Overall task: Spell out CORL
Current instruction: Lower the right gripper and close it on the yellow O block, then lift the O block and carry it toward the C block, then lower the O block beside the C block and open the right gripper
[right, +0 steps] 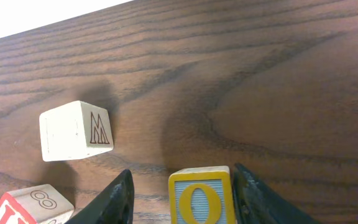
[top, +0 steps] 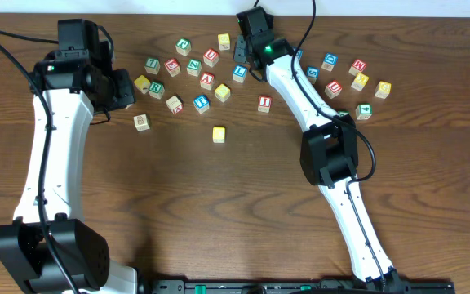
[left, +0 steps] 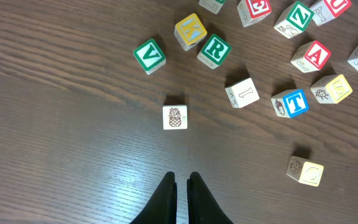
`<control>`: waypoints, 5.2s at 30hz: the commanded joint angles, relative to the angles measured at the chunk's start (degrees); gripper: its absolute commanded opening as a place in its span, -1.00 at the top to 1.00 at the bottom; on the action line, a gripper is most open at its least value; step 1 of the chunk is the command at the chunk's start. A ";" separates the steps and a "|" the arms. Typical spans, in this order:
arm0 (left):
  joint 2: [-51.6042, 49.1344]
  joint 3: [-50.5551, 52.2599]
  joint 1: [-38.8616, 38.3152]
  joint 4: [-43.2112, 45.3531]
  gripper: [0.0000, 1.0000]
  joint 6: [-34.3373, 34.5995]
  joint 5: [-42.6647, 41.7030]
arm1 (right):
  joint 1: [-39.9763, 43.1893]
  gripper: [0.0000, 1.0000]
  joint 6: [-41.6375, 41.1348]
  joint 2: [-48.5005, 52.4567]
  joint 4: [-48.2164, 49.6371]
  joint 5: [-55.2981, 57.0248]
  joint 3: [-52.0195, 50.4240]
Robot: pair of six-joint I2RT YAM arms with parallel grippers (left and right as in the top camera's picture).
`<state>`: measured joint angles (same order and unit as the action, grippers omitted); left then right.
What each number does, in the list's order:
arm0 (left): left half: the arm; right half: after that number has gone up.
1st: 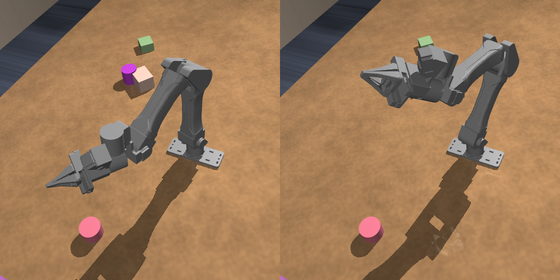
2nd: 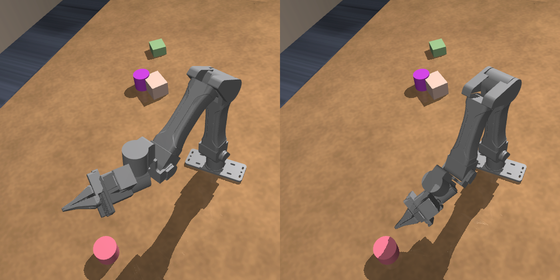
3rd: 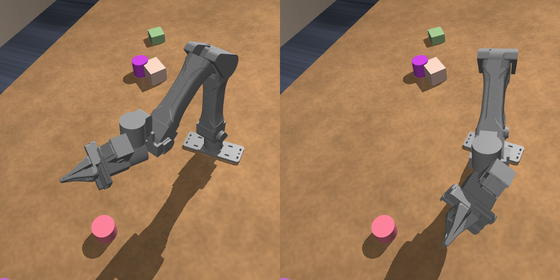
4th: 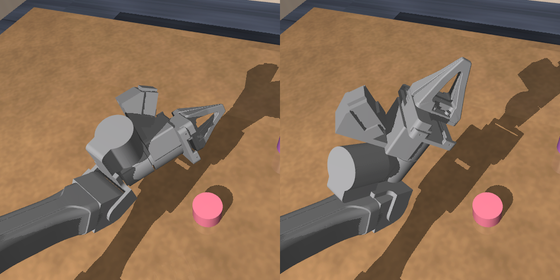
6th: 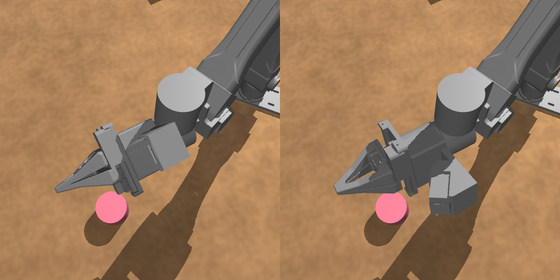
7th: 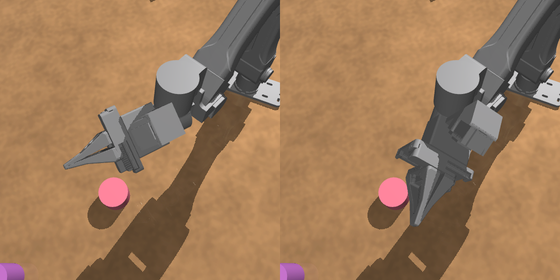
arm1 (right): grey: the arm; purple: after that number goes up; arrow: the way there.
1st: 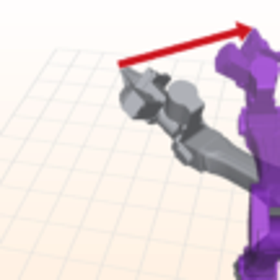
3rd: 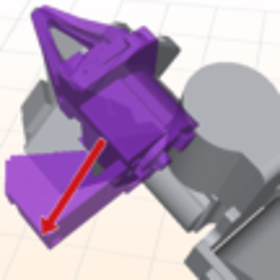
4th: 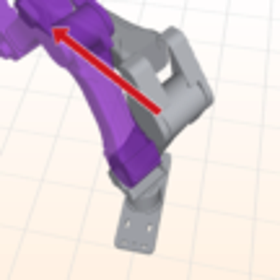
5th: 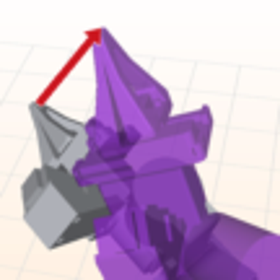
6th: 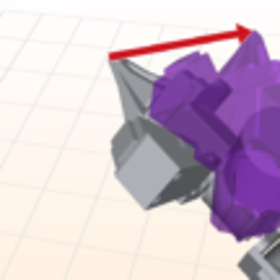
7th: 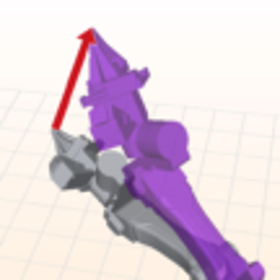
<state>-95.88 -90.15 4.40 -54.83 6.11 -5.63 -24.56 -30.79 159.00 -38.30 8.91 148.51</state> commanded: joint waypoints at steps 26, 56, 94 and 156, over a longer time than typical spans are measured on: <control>0.70 -0.17 0.13 0.04 0.84 -0.50 0.33 | 0.94 0.48 5.33 -2.34 2.03 2.16 -3.02; 0.70 -0.17 0.15 0.66 0.84 -0.52 0.35 | -1.11 0.67 13.73 -27.76 -50.31 -15.28 -5.92; 0.70 -0.17 0.15 2.62 0.84 -0.52 0.33 | -14.34 0.47 0.74 -27.71 -12.07 -1.95 -46.84; 0.70 -0.17 0.13 2.84 0.84 -0.52 0.33 | -12.74 0.97 3.41 -32.87 -16.76 -6.05 -48.11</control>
<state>-95.88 -90.15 4.40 -52.05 6.11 -5.63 -36.47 -26.52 127.39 -54.70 2.94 102.28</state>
